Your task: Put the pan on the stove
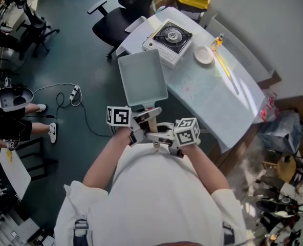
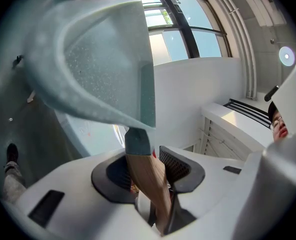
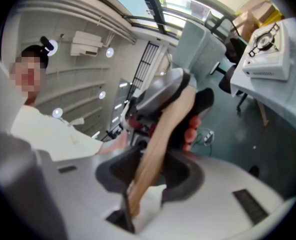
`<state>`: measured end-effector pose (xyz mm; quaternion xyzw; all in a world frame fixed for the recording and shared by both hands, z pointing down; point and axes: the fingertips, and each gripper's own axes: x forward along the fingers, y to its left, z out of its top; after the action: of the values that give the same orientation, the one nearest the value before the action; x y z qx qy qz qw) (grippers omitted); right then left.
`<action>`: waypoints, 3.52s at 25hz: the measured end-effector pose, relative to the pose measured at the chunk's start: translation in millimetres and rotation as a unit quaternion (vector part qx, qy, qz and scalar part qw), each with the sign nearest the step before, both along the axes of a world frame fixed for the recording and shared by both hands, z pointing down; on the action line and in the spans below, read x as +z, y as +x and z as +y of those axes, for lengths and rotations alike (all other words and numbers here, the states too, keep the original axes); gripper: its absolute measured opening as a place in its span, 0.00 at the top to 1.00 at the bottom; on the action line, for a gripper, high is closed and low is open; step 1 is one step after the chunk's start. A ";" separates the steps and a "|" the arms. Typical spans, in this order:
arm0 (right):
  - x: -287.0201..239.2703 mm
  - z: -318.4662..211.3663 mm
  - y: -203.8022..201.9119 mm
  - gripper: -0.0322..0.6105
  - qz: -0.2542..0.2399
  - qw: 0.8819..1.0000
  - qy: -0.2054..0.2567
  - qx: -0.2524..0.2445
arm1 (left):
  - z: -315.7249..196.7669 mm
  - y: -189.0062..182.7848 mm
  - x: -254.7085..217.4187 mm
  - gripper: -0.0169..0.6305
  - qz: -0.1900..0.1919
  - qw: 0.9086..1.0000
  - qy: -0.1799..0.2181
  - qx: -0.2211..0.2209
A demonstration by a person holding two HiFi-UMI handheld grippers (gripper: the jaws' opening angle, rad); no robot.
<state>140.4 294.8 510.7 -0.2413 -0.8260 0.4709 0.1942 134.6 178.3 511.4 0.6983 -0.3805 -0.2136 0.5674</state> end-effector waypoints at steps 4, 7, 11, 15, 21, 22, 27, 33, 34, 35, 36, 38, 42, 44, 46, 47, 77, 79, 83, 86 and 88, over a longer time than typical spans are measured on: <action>0.8 -13.6 -24.9 0.72 -0.002 1.000 -0.002 0.017 | -14.2 -19.9 0.9 0.71 -0.007 1.000 -0.002 0.021; 1.5 -23.5 -46.2 0.72 -0.005 0.999 -0.008 0.031 | -24.3 -37.6 2.3 0.71 -0.007 0.999 -0.006 0.036; 3.3 -41.4 -74.3 0.72 -0.001 0.999 -0.014 0.051 | -41.3 -62.1 6.2 0.71 -0.002 0.999 -0.009 0.052; 5.2 -58.8 -99.5 0.72 0.003 0.997 -0.016 0.070 | -58.4 -83.2 8.2 0.71 0.006 0.997 -0.009 0.071; 7.1 -91.5 -137.8 0.72 0.003 0.995 -0.008 0.101 | -90.3 -114.3 8.5 0.71 0.006 0.995 -0.006 0.104; 6.9 -96.8 -144.1 0.72 0.002 0.994 -0.006 0.107 | -95.2 -119.3 8.3 0.71 0.005 0.994 -0.005 0.109; 4.6 -118.7 -172.5 0.72 0.003 0.991 -0.003 0.130 | -115.5 -141.4 8.7 0.71 0.003 0.991 -0.007 0.132; 6.2 -140.0 -187.2 0.72 0.005 0.990 -0.009 0.142 | -136.3 -153.1 10.7 0.71 0.003 0.989 -0.010 0.145; 6.0 -143.4 -188.6 0.72 0.005 0.990 -0.010 0.142 | -139.7 -154.5 11.1 0.71 0.003 0.989 -0.010 0.145; 6.7 -146.9 -189.3 0.72 0.005 0.990 -0.009 0.141 | -143.1 -155.5 11.7 0.71 0.004 0.990 -0.011 0.144; 7.8 -150.1 -189.4 0.72 0.006 0.990 -0.009 0.140 | -146.4 -156.1 12.8 0.71 0.004 0.990 -0.013 0.142; 10.2 -156.1 -188.7 0.72 0.007 0.991 -0.012 0.137 | -152.8 -156.2 15.7 0.71 0.005 0.990 -0.016 0.139; 14.4 -171.3 -184.0 0.72 0.008 0.992 -0.015 0.129 | -169.0 -152.5 21.2 0.71 -0.001 0.991 -0.017 0.133; 15.1 -180.3 -182.9 0.72 0.007 0.992 -0.014 0.122 | -179.0 -154.1 22.2 0.71 -0.011 0.992 -0.015 0.128; 15.8 -191.4 -182.0 0.72 0.007 0.993 -0.014 0.116 | -190.3 -154.9 23.0 0.71 -0.007 0.993 -0.016 0.121; 16.1 -197.6 -181.1 0.72 0.006 0.994 -0.014 0.113 | -196.1 -154.1 23.9 0.71 0.001 0.993 -0.018 0.116; 48.7 -313.1 -161.0 0.72 0.012 0.994 -0.020 0.106 | -312.3 -132.0 58.4 0.71 -0.003 0.992 -0.031 0.125; 53.3 -315.5 -163.3 0.72 0.015 0.993 -0.021 0.116 | -314.5 -132.3 61.5 0.71 -0.004 0.990 -0.034 0.135; 58.8 -322.4 -171.0 0.72 0.022 0.990 -0.026 0.135 | -319.9 -134.2 69.8 0.71 -0.004 0.987 -0.036 0.159; 67.1 -328.6 -176.6 0.72 0.027 0.987 -0.030 0.155 | -325.6 -135.6 76.1 0.71 -0.009 0.983 -0.034 0.180; 72.8 -333.3 -181.0 0.72 0.028 0.984 -0.035 0.170 | -328.8 -137.0 82.3 0.71 -0.003 0.981 -0.038 0.191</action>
<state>-40.6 -38.5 583.4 -0.0904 -0.8321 0.5325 0.1260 -2.3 -150.5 593.6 0.7365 -0.2500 -0.0846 0.6228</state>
